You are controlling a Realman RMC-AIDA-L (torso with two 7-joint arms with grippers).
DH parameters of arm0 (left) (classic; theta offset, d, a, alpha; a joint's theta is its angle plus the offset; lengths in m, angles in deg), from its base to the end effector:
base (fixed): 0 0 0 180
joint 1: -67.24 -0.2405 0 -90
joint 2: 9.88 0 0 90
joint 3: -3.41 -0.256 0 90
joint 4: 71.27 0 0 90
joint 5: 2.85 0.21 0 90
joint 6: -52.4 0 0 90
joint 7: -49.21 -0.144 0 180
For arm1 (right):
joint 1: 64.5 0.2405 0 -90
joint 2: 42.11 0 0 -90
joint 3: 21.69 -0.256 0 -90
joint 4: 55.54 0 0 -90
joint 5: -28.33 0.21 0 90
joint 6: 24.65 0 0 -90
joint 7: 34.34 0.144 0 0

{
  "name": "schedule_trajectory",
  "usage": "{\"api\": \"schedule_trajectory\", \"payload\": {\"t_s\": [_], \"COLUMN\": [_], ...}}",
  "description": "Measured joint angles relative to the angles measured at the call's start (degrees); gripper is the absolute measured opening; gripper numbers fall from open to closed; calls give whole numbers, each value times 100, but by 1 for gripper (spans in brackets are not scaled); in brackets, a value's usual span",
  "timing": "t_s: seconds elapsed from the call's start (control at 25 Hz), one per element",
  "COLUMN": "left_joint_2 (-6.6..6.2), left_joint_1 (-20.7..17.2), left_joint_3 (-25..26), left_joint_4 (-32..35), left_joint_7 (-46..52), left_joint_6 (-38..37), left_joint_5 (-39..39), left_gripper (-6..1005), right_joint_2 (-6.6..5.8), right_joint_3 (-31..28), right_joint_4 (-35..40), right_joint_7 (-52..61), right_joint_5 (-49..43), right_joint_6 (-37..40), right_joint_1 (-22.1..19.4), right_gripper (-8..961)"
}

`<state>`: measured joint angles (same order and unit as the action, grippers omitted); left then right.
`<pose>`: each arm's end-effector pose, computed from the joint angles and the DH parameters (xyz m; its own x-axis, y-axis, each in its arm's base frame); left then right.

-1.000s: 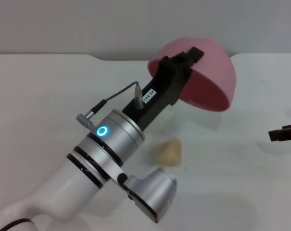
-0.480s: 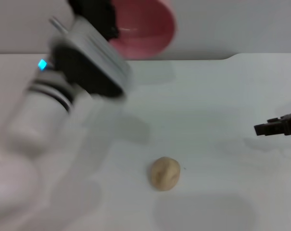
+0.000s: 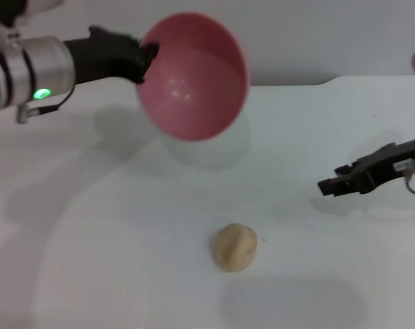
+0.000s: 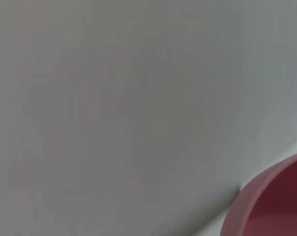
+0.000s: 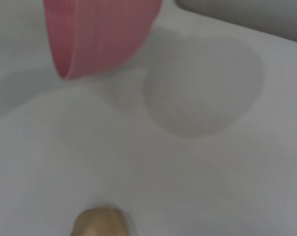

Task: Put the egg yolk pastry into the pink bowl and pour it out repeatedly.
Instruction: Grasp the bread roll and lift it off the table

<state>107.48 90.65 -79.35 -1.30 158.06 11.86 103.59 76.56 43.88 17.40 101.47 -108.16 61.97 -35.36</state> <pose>-0.1768 0.4035 0.0146 0.8862 0.1959 0.4199 0.4345 -0.6662 -0.6062 0.2159 0.3531 0.0247 0.7161 -0.6958 -0.0555 -0.6730 -0.6671 -0.3193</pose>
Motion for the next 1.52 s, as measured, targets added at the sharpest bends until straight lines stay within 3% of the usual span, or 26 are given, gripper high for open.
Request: {"api": "schedule_trajectory", "payload": {"t_s": [0.12,0.24,0.4,0.52,0.76,1.0,1.52], "left_joint_2": [1,-49,-85,-10,35,41,48], "left_joint_1": [474,797,1113,1133,912,575,571], "left_joint_3": [1165,1783,2467,2725,2671,2679,2370], "left_joint_4": [233,507,603,891,1244,1797,1908], "left_joint_7": [2036,3216,3620,3853,4202,4426,4443], "left_joint_6": [-1775,-2883,-4235,-4926,-5366,-5371,-5353], "left_joint_5": [1961,3274,3963,4328,4930,4947,4966], "left_gripper": [-1,-1,-1,-1,-2,-2,-1], "right_joint_2": [3,4,8,15,18,17,16], "right_joint_3": [139,293,620,1041,1933,2408,2555], "right_joint_4": [-23,-152,-378,-484,-704,-1310,-2028], "right_joint_7": [-53,-73,-77,-80,-257,-347,-79], "right_joint_5": [2,3,10,83,631,817,875], "right_joint_6": [-41,-124,-319,-651,-1288,-1250,-1031], "right_joint_1": [47,151,319,405,648,1157,1419], "right_gripper": [545,549,555,559,567,576,611]}}
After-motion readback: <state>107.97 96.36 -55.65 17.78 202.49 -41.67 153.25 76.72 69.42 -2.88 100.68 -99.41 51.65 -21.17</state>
